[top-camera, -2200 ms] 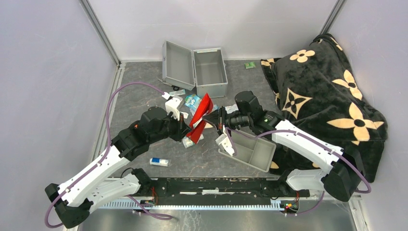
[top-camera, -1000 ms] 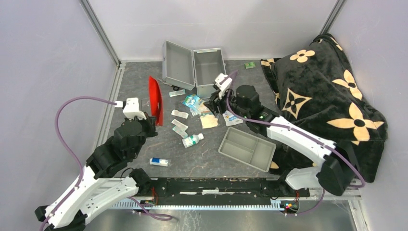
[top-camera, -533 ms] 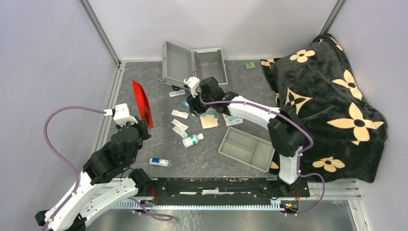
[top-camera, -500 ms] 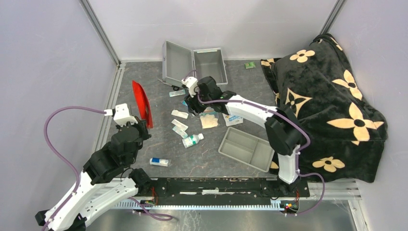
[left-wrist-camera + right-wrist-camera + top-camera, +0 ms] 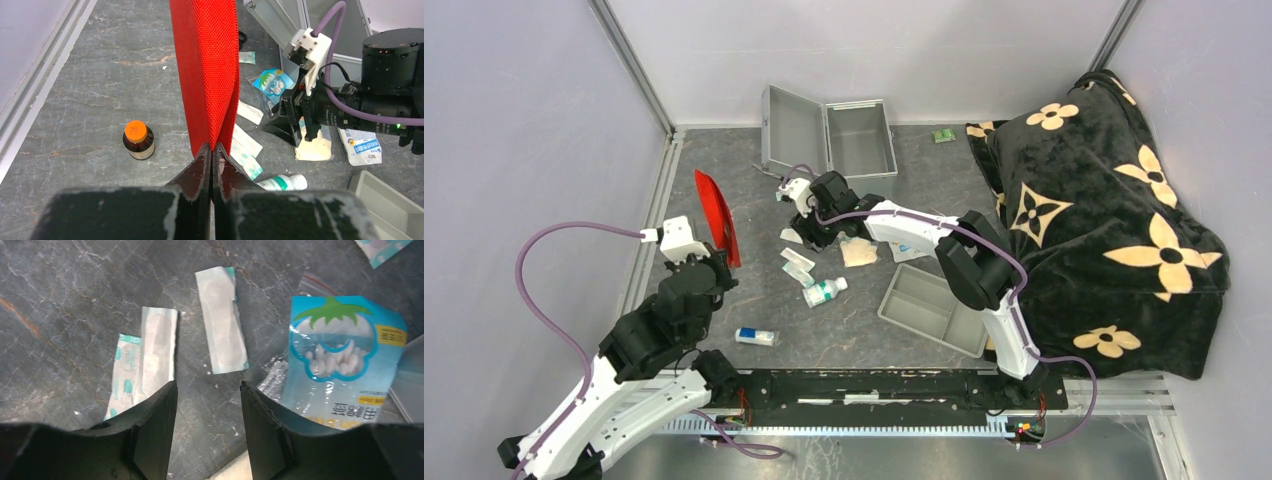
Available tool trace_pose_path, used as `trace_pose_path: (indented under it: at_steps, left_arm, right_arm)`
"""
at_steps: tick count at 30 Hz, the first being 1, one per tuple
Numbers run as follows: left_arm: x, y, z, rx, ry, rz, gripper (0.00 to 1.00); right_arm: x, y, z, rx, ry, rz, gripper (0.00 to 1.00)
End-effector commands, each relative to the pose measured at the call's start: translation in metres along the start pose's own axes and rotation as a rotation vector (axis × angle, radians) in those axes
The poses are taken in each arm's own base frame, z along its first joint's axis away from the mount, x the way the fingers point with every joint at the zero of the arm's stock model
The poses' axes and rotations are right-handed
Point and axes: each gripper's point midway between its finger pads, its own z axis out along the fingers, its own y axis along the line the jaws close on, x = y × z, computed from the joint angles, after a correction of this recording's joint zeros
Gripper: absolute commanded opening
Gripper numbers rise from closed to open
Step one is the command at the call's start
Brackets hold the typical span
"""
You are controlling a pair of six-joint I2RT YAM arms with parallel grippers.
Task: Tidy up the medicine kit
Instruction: Pick up the medical item at the center of the board.
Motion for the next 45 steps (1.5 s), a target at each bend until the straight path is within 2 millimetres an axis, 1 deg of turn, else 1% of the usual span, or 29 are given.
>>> trace_pose_path:
  at_steps: [1, 10, 18, 23, 28, 31, 33, 34, 35, 37, 39, 40, 43, 45]
  left_arm:
    - [-0.006, 0.0, 0.001, -0.021, -0.025, -0.056, 0.02]
    - [-0.007, 0.0, -0.002, 0.001, -0.033, -0.081, 0.02]
    - [-0.005, -0.002, 0.0, 0.006, -0.027, -0.069, 0.02]
    - [-0.005, -0.002, 0.0, 0.001, -0.029, -0.068, 0.02]
    - [-0.004, -0.002, 0.001, -0.002, -0.028, -0.064, 0.02]
    - [-0.004, -0.002, 0.002, -0.003, -0.026, -0.062, 0.02]
    - [-0.004, -0.002, 0.002, -0.005, -0.025, -0.06, 0.02]
    - [-0.004, -0.002, 0.002, -0.007, -0.025, -0.059, 0.02]
    - [-0.003, -0.002, 0.002, -0.007, -0.024, -0.058, 0.02]
    - [-0.003, -0.003, 0.003, -0.009, -0.023, -0.054, 0.02]
    - [-0.003, -0.003, 0.003, -0.01, -0.021, -0.052, 0.02]
    - [-0.003, -0.003, 0.003, -0.01, -0.021, -0.051, 0.02]
    - [-0.003, -0.004, 0.003, -0.006, -0.02, -0.051, 0.02]
    - [-0.002, -0.006, 0.004, 0.005, -0.019, -0.048, 0.02]
  right_arm:
    - [-0.013, 0.018, 0.004, -0.019, -0.032, 0.002, 0.56]
    - [0.01, 0.036, 0.017, -0.042, 0.019, 0.042, 0.58]
    - [0.03, 0.042, 0.028, -0.034, 0.07, 0.036, 0.56]
    - [0.044, 0.046, 0.029, -0.038, 0.102, 0.019, 0.56]
    - [0.053, 0.044, 0.029, -0.021, 0.128, 0.006, 0.55]
    - [0.054, 0.042, 0.028, -0.005, 0.13, 0.003, 0.43]
    - [0.05, 0.042, 0.026, -0.004, 0.119, 0.002, 0.34]
    - [0.047, 0.042, 0.025, -0.005, 0.108, 0.002, 0.31]
    - [0.044, 0.042, 0.023, -0.004, 0.096, 0.003, 0.32]
    - [0.035, 0.042, 0.019, -0.004, 0.069, 0.003, 0.24]
    - [0.027, 0.043, 0.013, -0.001, 0.042, 0.0, 0.18]
    - [0.021, 0.043, 0.008, -0.002, 0.024, -0.003, 0.12]
    - [0.004, 0.044, -0.007, -0.004, -0.033, -0.018, 0.0]
    - [-0.005, 0.045, -0.02, 0.005, -0.076, -0.029, 0.0]
